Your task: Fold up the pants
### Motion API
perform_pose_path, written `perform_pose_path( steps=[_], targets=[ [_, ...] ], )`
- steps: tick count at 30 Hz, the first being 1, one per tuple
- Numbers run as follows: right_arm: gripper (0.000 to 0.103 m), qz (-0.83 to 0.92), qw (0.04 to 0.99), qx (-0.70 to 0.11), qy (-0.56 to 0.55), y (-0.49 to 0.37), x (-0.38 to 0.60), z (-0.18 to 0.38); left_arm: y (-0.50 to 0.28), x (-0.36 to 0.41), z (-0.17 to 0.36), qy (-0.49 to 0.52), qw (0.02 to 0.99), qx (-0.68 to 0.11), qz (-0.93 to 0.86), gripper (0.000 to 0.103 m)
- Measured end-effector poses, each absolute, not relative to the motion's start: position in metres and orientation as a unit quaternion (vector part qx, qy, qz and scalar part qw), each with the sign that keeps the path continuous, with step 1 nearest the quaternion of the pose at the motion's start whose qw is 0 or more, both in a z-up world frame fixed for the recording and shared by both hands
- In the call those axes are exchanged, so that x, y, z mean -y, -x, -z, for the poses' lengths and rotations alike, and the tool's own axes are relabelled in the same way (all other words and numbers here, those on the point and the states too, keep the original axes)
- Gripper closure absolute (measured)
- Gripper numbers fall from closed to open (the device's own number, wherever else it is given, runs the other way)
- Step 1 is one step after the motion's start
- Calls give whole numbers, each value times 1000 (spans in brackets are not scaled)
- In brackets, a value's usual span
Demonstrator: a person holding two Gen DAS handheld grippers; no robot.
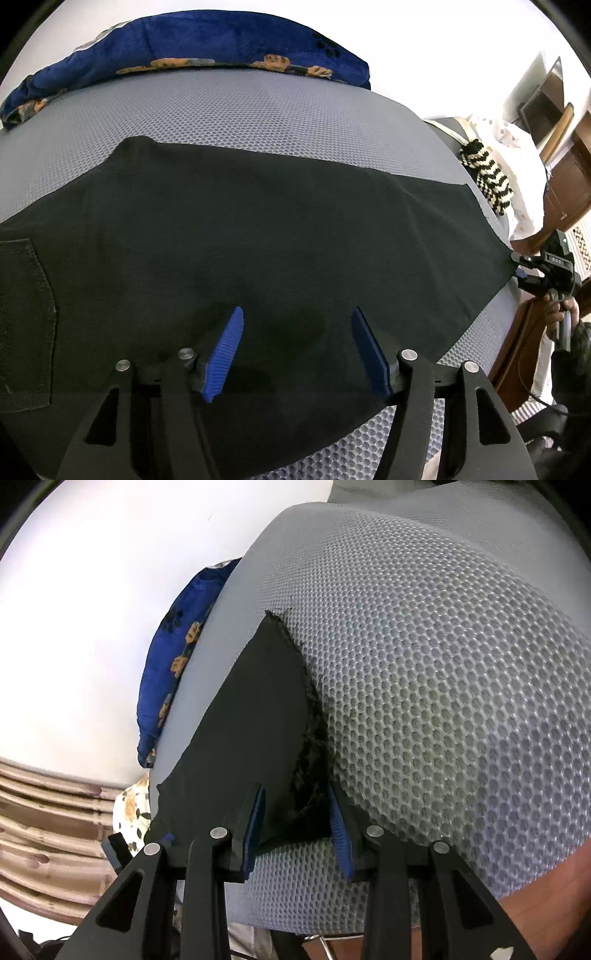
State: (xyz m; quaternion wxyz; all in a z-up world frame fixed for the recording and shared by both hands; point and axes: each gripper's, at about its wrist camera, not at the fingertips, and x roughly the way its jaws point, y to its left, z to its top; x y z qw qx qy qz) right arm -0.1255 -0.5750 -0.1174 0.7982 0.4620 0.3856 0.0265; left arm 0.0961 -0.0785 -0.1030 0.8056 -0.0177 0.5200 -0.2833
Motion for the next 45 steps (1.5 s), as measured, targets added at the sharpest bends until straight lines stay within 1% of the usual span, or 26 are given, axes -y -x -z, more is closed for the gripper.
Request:
perform_pose_path(
  steps=[3, 5, 7, 13, 21, 30, 37, 45],
  targets=[
    [71, -20, 798, -368, -477, 120, 576, 119, -95, 79, 103, 13, 806, -519, 284, 39],
    [75, -15, 799, -365, -478, 111, 574, 119, -94, 80, 103, 7, 807, -517, 284, 38],
    [86, -20, 798, -369, -477, 102, 569, 120, -93, 80, 103, 5, 808, -517, 284, 38],
    [90, 1, 812, -371, -451, 88, 555, 111, -90, 83, 103, -1, 811, -515, 278, 38],
    [92, 16, 818, -360, -449, 75, 541, 95, -87, 87, 104, -15, 816, -508, 274, 36],
    [92, -21, 834, -352, -424, 43, 508, 61, -86, 90, 104, -21, 818, -507, 272, 32],
    [92, -68, 839, -367, -396, 10, 460, 43, -89, 76, 100, 18, 814, -514, 270, 32],
    [92, -113, 837, -398, -358, -26, 404, 37, -88, 46, 89, 42, 827, -503, 250, 32]
  ],
)
